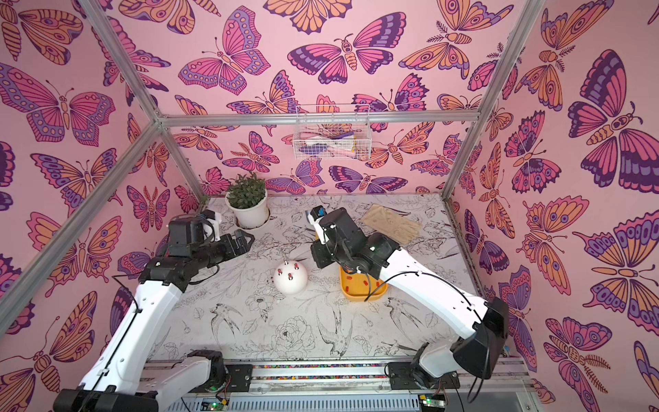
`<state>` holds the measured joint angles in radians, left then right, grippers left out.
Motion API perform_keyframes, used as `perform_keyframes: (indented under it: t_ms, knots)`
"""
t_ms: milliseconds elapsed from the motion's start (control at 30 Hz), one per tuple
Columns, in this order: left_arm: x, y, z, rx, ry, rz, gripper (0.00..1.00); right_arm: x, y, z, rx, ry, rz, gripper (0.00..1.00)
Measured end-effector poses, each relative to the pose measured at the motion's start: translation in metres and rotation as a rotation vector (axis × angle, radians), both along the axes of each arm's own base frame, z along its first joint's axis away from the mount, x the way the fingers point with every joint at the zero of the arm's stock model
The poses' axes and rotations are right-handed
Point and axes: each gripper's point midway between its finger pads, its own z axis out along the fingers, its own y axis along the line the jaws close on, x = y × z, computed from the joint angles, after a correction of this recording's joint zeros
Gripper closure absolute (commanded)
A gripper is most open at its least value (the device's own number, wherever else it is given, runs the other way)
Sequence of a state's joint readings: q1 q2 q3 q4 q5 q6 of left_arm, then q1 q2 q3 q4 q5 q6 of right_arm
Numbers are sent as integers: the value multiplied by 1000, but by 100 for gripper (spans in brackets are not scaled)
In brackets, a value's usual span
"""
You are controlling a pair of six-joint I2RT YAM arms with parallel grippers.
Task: Cover the protruding screws with screw protection sleeves
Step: Adjust the screw protection sleeve in the storage box.
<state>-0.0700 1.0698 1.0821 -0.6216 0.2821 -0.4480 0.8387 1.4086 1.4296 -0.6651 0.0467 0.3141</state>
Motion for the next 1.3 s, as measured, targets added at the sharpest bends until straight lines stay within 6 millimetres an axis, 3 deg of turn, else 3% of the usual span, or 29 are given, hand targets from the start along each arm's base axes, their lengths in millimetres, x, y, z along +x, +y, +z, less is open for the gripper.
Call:
perform_keyframes:
  t_ms: [200, 433, 633, 767, 933, 1300]
  knots:
    - [0, 1, 0, 8, -3, -2, 0, 8, -72, -21, -102, 34, -151, 71]
    - [2, 8, -1, 51, -10, 22, 0, 29, -112, -56, -185, 95, -236, 70]
    - [3, 8, -4, 115, -17, 24, 0, 54, -116, -97, -255, 156, -226, 70]
    - [5, 3, -11, 151, -4, 13, 0, 66, -114, -135, -298, 235, -193, 72]
    - [6, 3, -14, 176, 2, 24, 0, 70, -112, -177, -345, 322, -157, 73]
    - [6, 11, -16, 215, 8, 64, 0, 73, -101, -187, -313, 335, -120, 76]
